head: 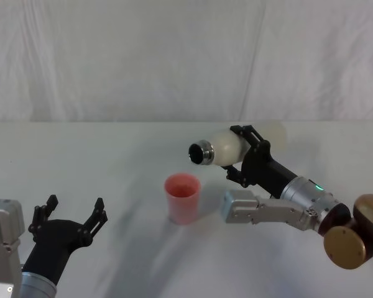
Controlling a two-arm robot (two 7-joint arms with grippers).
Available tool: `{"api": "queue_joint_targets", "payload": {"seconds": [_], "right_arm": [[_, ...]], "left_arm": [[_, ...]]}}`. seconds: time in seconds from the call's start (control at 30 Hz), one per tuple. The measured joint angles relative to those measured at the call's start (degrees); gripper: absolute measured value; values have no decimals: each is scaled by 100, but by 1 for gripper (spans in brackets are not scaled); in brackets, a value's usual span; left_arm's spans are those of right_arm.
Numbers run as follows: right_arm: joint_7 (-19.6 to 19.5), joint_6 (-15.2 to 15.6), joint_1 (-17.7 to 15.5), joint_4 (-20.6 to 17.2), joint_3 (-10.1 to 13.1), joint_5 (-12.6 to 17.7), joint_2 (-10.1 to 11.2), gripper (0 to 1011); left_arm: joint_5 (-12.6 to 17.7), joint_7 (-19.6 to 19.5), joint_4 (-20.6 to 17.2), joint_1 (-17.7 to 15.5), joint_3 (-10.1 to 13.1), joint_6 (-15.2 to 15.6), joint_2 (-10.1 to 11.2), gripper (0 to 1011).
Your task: Grasp the thermos with one hand and pour water into the cup lid.
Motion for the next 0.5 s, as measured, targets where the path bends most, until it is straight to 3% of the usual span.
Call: {"api": "queue_joint_targets", "payload": {"seconds": [0.5], "right_arm": [[725, 495, -585, -868, 787, 1114, 11, 951]], "left_arm": [[0, 0, 0, 0, 0, 0, 0, 1001]]}}
